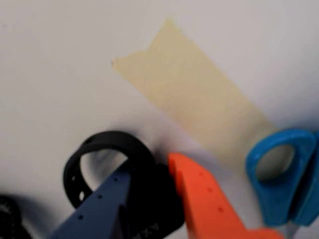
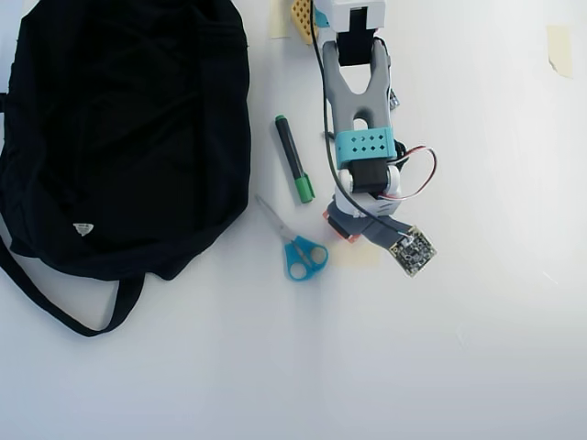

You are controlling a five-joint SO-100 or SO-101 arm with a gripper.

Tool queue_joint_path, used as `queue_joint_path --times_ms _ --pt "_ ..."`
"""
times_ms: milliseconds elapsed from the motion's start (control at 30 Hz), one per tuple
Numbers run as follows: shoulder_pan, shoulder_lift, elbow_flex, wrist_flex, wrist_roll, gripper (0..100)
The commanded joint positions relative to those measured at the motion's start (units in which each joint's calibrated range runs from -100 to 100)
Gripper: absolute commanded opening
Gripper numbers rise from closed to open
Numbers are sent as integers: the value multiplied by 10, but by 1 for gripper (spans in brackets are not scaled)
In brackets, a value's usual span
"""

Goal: Put the bike light into the black bag

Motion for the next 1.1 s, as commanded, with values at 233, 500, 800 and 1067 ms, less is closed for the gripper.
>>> queue_joint_path --times_ms 233,500,800,1067 --pt "-2 -19 -209 169 -26 2" --pt "-3 -19 -318 196 -103 2" --pt "1 -56 -343 204 -154 2" --pt "19 -227 -115 204 -180 2"
